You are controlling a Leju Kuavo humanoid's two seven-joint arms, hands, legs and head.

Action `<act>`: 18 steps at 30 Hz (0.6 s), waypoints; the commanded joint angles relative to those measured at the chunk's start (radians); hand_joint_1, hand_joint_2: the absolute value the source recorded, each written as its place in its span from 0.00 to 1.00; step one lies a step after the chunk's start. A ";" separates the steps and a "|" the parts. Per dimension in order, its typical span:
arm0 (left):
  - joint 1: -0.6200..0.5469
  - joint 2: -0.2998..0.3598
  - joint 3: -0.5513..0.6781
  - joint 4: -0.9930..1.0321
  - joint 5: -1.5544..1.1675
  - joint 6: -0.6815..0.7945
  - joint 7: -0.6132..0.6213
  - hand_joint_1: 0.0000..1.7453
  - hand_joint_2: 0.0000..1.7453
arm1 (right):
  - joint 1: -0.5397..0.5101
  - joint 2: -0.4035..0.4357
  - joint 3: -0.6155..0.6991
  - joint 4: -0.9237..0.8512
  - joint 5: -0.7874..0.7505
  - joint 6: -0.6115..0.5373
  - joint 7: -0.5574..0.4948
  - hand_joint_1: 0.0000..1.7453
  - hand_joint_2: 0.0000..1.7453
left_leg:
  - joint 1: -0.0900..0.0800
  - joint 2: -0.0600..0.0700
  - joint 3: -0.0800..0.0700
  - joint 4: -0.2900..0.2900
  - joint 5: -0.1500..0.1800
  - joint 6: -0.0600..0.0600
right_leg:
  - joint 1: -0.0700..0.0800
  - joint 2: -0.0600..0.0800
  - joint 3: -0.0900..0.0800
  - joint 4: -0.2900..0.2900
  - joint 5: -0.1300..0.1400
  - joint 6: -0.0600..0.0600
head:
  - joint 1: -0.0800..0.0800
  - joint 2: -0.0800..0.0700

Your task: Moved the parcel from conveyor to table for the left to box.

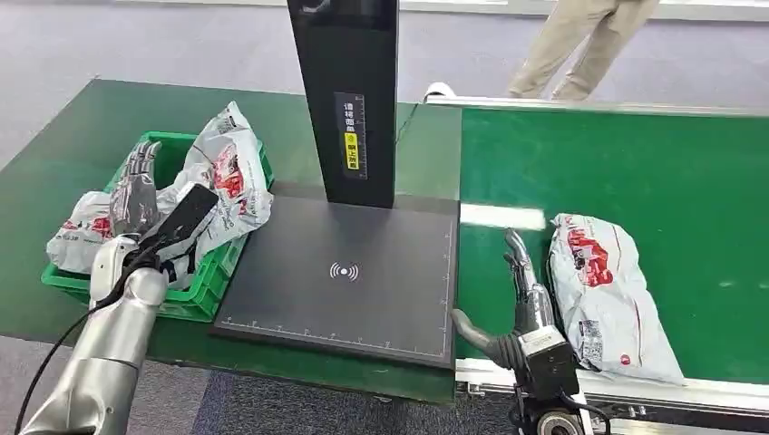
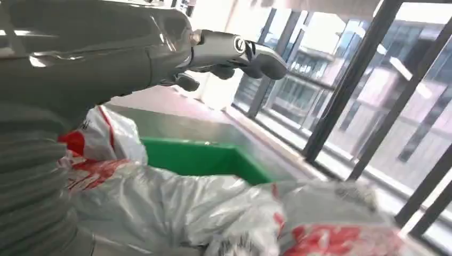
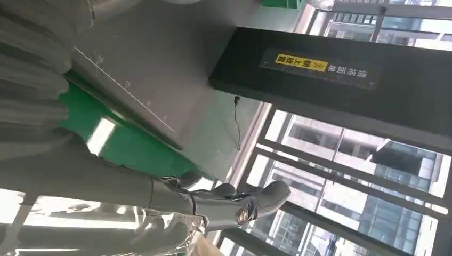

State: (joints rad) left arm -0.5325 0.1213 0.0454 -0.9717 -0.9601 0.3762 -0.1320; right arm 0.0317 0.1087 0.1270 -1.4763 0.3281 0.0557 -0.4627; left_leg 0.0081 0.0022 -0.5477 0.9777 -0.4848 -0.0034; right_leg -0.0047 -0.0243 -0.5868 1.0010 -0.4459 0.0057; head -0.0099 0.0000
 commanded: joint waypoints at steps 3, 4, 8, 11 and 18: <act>0.116 -0.063 0.061 -0.249 0.219 0.122 -0.178 0.00 1.00 | -0.065 -0.014 0.039 0.087 -0.004 0.001 -0.014 0.00 1.00 | 0.000 0.004 0.001 -0.002 0.000 0.000 | 0.000 0.006 -0.001 -0.002 0.001 0.000 | 0.000 0.000; 0.134 -0.070 0.063 -0.284 0.294 0.111 -0.220 0.00 1.00 | -0.070 -0.015 0.041 0.095 -0.006 -0.001 -0.018 0.00 1.00 | 0.001 0.004 0.000 -0.001 -0.001 0.000 | 0.000 0.007 -0.001 -0.001 0.001 0.000 | 0.000 0.000; 0.204 -0.102 0.041 -0.380 0.557 -0.004 -0.345 0.00 1.00 | -0.091 -0.021 0.056 0.130 -0.017 -0.007 -0.032 0.00 1.00 | 0.001 0.006 0.000 -0.001 -0.001 -0.001 | 0.001 0.008 -0.002 -0.001 0.001 0.000 | 0.000 0.000; 0.247 -0.133 0.022 -0.424 0.767 -0.160 -0.413 0.00 1.00 | -0.106 -0.026 0.071 0.148 -0.027 -0.007 -0.039 0.00 1.00 | 0.000 0.005 0.000 -0.001 -0.001 0.000 | 0.000 0.008 -0.002 -0.001 0.001 0.000 | 0.000 0.000; 0.288 -0.171 -0.107 -0.364 0.967 -0.401 -0.385 0.00 1.00 | -0.123 -0.015 0.090 0.180 -0.049 -0.007 -0.047 0.00 1.00 | 0.000 0.004 0.001 -0.002 -0.001 0.000 | 0.000 0.006 -0.002 -0.002 0.001 0.000 | 0.000 0.000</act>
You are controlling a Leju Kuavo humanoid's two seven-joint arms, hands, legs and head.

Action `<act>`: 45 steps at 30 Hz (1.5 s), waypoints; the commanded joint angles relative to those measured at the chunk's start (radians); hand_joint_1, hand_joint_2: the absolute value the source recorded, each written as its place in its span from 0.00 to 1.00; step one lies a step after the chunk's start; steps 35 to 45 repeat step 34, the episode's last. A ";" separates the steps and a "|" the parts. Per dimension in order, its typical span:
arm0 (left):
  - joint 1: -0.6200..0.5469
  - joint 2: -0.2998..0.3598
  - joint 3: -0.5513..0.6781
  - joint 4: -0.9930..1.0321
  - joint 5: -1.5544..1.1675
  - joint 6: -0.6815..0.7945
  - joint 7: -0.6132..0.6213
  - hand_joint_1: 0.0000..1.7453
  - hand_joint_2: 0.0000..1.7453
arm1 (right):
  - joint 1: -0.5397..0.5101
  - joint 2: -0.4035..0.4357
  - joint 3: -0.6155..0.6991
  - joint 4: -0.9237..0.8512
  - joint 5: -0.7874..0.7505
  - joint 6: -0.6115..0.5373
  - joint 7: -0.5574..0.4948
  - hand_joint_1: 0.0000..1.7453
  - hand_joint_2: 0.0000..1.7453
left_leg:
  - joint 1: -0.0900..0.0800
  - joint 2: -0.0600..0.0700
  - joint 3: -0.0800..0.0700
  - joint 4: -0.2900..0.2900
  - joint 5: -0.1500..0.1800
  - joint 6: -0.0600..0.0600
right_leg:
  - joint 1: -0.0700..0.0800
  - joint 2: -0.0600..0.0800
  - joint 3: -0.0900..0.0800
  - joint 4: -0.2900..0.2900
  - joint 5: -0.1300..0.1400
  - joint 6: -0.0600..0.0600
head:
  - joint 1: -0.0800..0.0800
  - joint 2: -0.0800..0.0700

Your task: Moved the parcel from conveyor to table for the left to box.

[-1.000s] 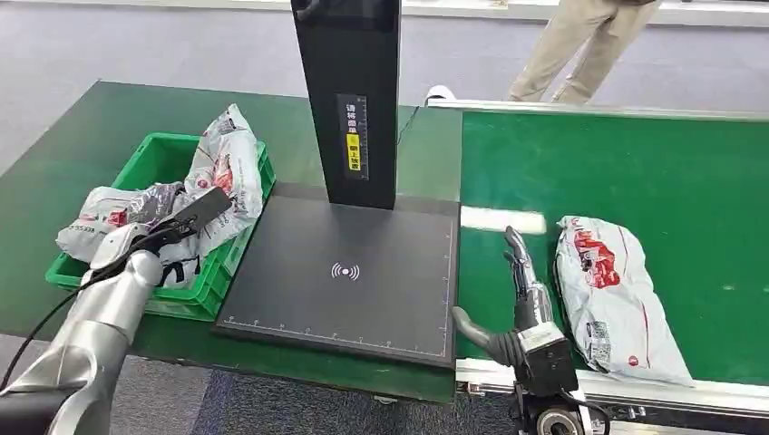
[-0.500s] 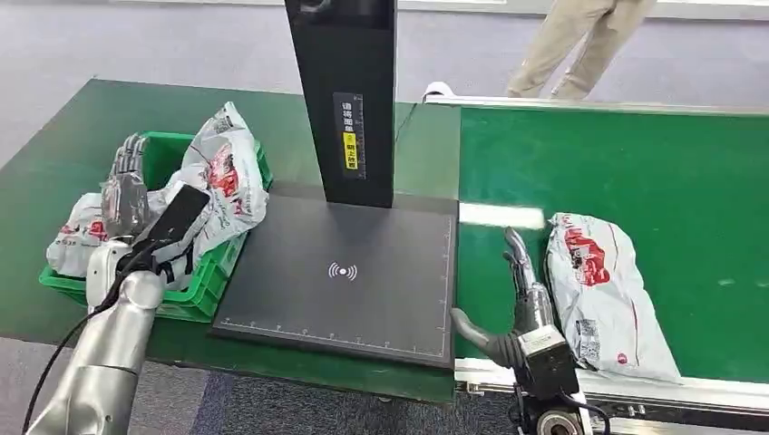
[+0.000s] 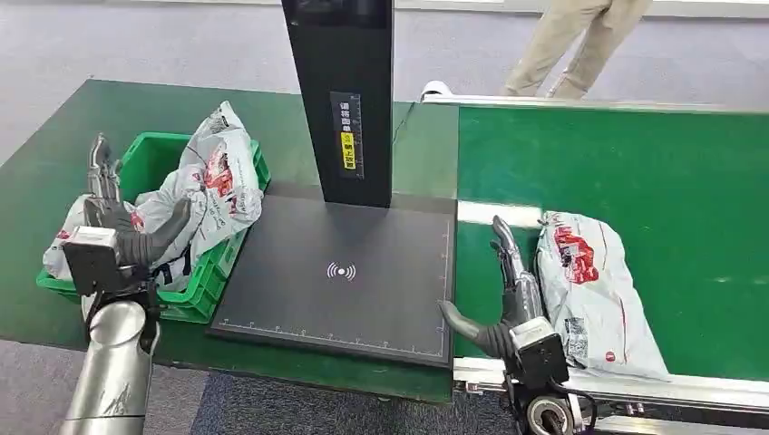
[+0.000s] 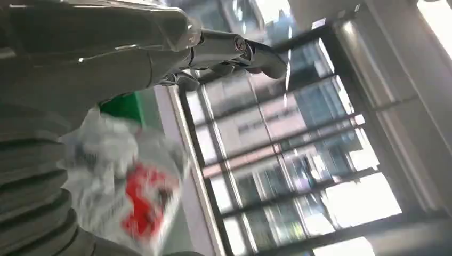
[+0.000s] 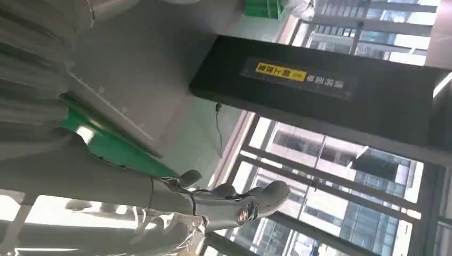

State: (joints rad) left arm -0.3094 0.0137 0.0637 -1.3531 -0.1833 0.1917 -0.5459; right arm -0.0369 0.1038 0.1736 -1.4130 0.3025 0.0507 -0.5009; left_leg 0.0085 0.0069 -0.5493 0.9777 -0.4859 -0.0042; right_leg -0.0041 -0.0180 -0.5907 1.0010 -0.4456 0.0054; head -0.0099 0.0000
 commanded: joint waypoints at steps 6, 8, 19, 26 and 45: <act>0.068 -0.078 -0.226 0.120 0.246 -0.331 0.061 0.00 1.00 | -0.068 -0.015 0.063 0.151 -0.062 0.001 -0.008 0.00 1.00 | 0.000 -0.001 0.003 -0.003 0.001 0.000 | -0.001 0.000 0.003 -0.003 0.001 0.000 | 0.000 0.000; 0.071 -0.085 -0.240 0.151 0.247 -0.326 0.062 0.00 1.00 | -0.070 -0.013 0.063 0.164 -0.087 0.009 0.000 0.00 1.00 | 0.000 -0.001 0.003 -0.002 0.000 0.000 | 0.000 0.000 0.003 -0.002 0.000 0.000 | 0.000 0.000; 0.129 -0.074 -0.247 0.238 0.247 -0.343 0.068 0.00 1.00 | -0.121 -0.006 0.107 0.290 -0.129 0.047 0.053 0.00 1.00 | 0.000 0.001 0.002 -0.002 0.000 0.000 | 0.000 0.002 0.001 -0.002 0.001 0.000 | 0.000 0.000; 0.172 -0.072 -0.237 0.188 0.215 -0.326 0.058 0.00 1.00 | -0.128 -0.008 0.118 0.260 -0.140 0.048 0.070 0.00 1.00 | 0.000 0.002 0.001 -0.002 -0.001 0.000 | 0.000 0.003 0.001 -0.001 0.001 0.000 | 0.000 0.000; 0.181 -0.072 -0.235 0.180 0.215 -0.336 0.063 0.00 1.00 | -0.132 -0.012 0.121 0.261 -0.142 0.048 0.073 0.00 1.00 | 0.000 0.001 0.001 -0.002 0.000 0.000 | 0.000 0.002 0.000 -0.001 0.000 0.000 | 0.000 0.000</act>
